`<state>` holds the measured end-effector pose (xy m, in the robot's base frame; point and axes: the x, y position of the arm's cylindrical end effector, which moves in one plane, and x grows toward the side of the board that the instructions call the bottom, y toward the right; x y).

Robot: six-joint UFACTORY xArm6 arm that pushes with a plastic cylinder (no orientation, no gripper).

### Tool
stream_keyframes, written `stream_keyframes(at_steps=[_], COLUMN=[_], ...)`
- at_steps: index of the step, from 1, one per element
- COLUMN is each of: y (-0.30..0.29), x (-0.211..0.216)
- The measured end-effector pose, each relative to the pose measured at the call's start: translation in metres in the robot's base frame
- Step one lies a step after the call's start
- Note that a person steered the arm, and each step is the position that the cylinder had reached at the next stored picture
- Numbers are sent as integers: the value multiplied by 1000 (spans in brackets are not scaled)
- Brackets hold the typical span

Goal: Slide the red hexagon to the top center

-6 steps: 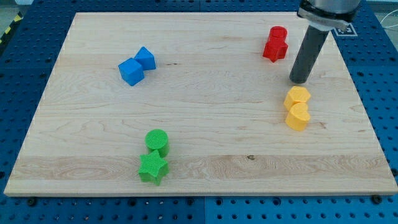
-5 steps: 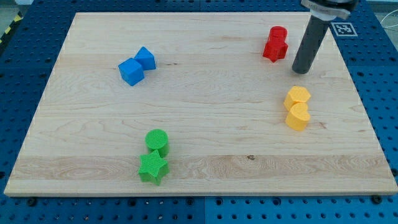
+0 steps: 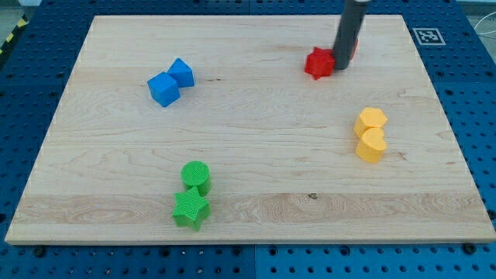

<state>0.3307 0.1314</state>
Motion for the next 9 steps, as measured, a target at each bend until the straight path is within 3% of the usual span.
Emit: stream_keyframes(at_steps=[5, 7, 9], y=[-87, -130, -132], x=[35, 10, -20])
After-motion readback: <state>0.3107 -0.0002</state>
